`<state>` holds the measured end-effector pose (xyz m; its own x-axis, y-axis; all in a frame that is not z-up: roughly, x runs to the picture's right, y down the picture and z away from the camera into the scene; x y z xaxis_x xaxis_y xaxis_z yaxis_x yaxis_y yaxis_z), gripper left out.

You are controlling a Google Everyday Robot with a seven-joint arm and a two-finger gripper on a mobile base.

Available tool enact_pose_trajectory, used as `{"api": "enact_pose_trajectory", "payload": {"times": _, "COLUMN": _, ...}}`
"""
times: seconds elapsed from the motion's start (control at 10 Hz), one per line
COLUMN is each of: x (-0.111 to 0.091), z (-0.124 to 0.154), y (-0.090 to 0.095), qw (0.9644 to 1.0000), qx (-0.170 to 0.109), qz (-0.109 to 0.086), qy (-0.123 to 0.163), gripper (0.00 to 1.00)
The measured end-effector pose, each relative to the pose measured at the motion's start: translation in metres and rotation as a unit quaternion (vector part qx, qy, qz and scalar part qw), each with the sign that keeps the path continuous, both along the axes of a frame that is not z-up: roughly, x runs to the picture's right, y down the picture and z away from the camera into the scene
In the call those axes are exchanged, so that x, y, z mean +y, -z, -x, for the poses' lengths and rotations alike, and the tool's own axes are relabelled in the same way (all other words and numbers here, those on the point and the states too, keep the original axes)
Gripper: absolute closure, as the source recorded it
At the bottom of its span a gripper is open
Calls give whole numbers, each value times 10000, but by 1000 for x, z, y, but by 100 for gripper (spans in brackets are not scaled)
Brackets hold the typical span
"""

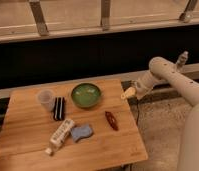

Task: Drag the ceramic bowl in a circle

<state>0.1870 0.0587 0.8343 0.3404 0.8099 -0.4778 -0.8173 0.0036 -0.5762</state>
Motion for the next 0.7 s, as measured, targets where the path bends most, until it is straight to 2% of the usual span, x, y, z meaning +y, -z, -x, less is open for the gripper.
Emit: {"api": "enact_pose_trajectory", "payload": {"times": 0.7, "x": -2, "z": -1, "y": 0, "qw": 10000, "qx": 19, "qz": -41, "qy": 10, "gripper": 20}}
